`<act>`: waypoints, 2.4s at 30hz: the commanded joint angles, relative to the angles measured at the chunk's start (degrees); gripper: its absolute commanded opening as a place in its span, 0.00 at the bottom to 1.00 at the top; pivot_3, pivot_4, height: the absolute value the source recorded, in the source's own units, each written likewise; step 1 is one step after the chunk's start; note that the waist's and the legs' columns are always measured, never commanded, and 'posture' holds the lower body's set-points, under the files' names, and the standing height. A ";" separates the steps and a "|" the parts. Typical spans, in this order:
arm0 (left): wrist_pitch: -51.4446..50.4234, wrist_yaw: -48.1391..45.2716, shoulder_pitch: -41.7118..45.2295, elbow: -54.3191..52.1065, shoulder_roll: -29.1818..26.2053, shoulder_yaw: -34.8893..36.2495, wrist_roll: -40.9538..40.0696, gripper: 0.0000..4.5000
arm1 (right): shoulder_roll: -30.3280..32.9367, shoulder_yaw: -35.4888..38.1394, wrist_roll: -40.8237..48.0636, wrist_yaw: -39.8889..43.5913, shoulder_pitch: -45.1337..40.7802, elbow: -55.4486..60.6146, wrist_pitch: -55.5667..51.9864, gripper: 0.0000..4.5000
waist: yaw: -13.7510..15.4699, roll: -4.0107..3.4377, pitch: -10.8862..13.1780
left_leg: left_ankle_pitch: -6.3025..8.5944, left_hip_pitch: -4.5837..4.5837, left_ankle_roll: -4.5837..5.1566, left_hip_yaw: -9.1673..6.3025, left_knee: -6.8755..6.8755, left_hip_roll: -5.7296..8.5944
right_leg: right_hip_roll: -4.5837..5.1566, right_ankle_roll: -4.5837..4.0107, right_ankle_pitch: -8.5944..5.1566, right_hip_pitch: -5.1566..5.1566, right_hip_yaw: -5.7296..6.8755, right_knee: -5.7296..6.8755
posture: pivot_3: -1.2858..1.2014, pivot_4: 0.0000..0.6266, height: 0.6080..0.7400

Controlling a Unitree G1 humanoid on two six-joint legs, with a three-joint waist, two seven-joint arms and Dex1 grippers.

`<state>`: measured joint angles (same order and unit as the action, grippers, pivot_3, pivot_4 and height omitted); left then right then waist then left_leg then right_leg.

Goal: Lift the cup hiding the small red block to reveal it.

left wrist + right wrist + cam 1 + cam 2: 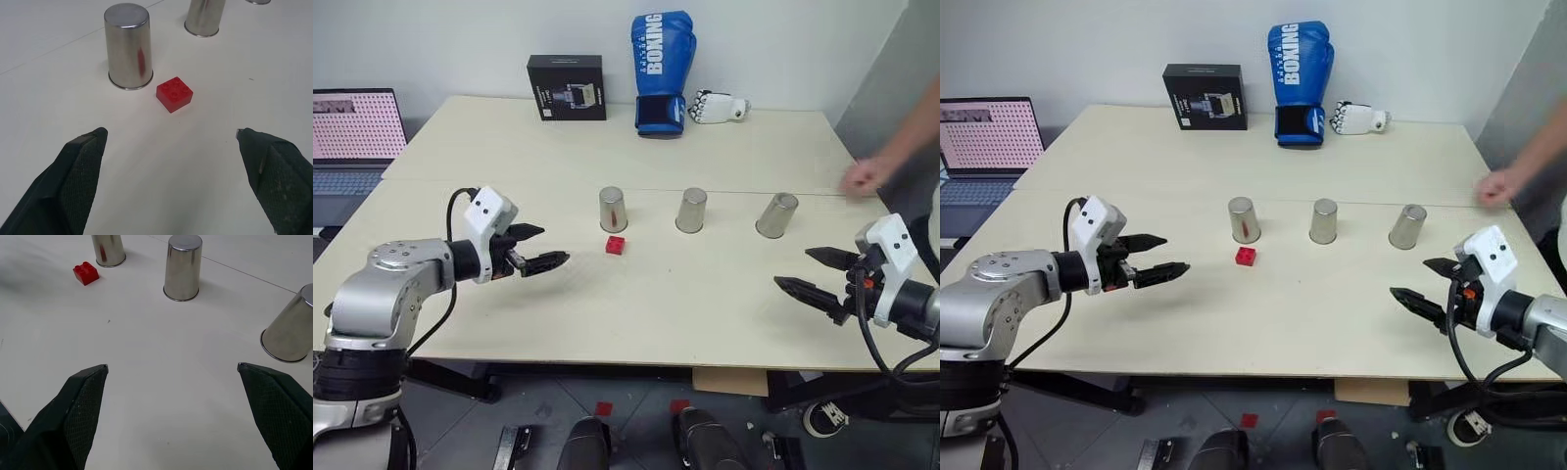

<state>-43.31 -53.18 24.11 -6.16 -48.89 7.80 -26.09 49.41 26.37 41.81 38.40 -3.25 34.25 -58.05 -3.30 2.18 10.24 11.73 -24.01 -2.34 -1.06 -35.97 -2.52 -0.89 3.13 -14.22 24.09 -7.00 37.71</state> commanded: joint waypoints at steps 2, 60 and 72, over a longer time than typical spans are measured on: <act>0.83 0.68 1.42 -1.20 0.22 1.70 -1.02 1.00 | 0.72 1.78 0.73 -0.28 -0.47 0.64 1.27 1.00 | 0.00 0.00 0.00 | 0.00 0.00 0.00 0.00 0.00 0.00 | 0.00 0.00 0.00 0.00 0.00 0.00 | 0.52 0.24 1.00; 2.80 -1.59 2.64 0.77 -0.59 -0.27 -0.16 1.00 | 1.19 1.59 0.27 -0.29 -0.24 -0.14 2.44 1.00 | 0.02 0.00 0.00 | 0.00 0.00 0.00 0.03 -0.03 0.00 | -0.01 0.02 0.01 0.00 0.00 0.07 | 0.52 0.24 1.00; 3.66 -1.71 2.81 1.44 -0.74 -0.39 0.09 1.00 | 1.05 1.15 -0.02 -0.40 -0.57 -0.40 2.86 1.00 | 0.02 0.00 0.00 | 0.00 0.01 0.00 0.02 -0.04 0.00 | -0.01 0.02 0.02 -0.01 0.00 0.10 | 0.52 0.24 1.00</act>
<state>-40.77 -54.57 25.78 -3.94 -48.78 6.91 -26.26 49.61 26.35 41.66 38.25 -3.27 33.42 -56.57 -3.28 2.18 10.23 11.73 -24.00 -2.34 -1.04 -36.01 -2.52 -0.91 3.15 -14.20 24.08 -6.99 37.81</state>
